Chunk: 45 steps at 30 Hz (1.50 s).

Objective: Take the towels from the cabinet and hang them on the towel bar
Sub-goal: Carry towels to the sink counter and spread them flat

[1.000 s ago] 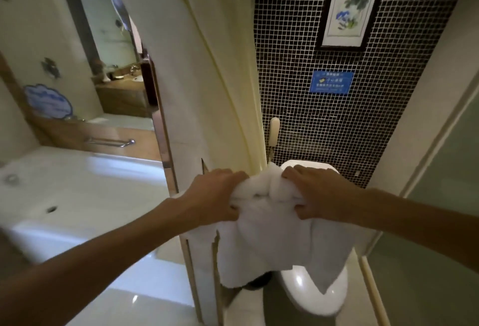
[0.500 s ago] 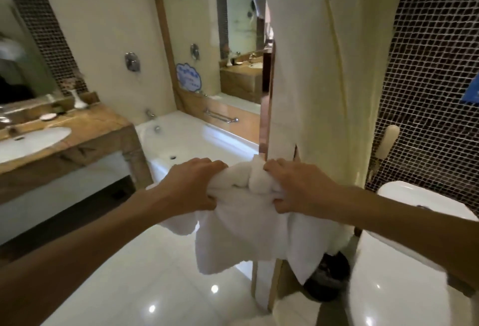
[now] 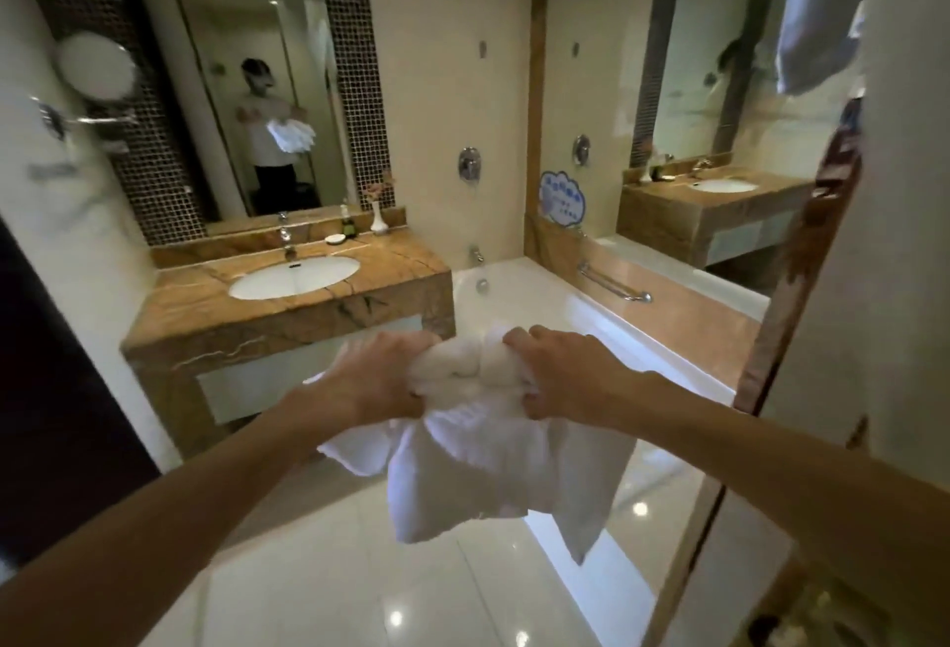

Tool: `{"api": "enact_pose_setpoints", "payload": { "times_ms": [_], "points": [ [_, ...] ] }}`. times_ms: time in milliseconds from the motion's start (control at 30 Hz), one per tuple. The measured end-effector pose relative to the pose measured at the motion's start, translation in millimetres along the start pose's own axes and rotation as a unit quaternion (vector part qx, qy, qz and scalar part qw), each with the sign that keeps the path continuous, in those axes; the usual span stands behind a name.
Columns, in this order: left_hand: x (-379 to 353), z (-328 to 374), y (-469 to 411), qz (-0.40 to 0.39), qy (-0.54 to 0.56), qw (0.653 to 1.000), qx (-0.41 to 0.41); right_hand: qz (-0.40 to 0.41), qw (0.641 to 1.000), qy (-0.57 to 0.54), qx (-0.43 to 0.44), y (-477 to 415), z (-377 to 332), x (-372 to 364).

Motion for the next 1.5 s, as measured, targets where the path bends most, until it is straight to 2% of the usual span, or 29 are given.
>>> {"api": "enact_pose_setpoints", "payload": {
  "times_ms": [233, 500, 1033, 1500],
  "points": [
    [33, -71, -36, 0.030, -0.031, 0.998, 0.052, 0.034, 0.998, 0.014, 0.044, -102, -16, 3],
    [41, -135, -77, 0.030, -0.062, 0.991, 0.118, 0.050, 0.998, 0.007, 0.045, -186, -16, 3],
    [-19, -188, -184, 0.019, -0.026, 0.981, 0.192, -0.012, 0.996, -0.025, 0.080, -305, 45, -66],
    [-43, -263, -256, 0.020, -0.016, 0.970, 0.244, -0.012, 0.989, -0.035, 0.140, -416, 59, -107]
  ]
}}
Point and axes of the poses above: each hand's wrist, its own y-axis away from the middle knuckle, its own x-axis out of the back of the hand, z = x × y, the point moved 10 cm from there along -y, towards the middle knuckle, and after that the axes turned 8 degrees about x, right-handed, at the moved point
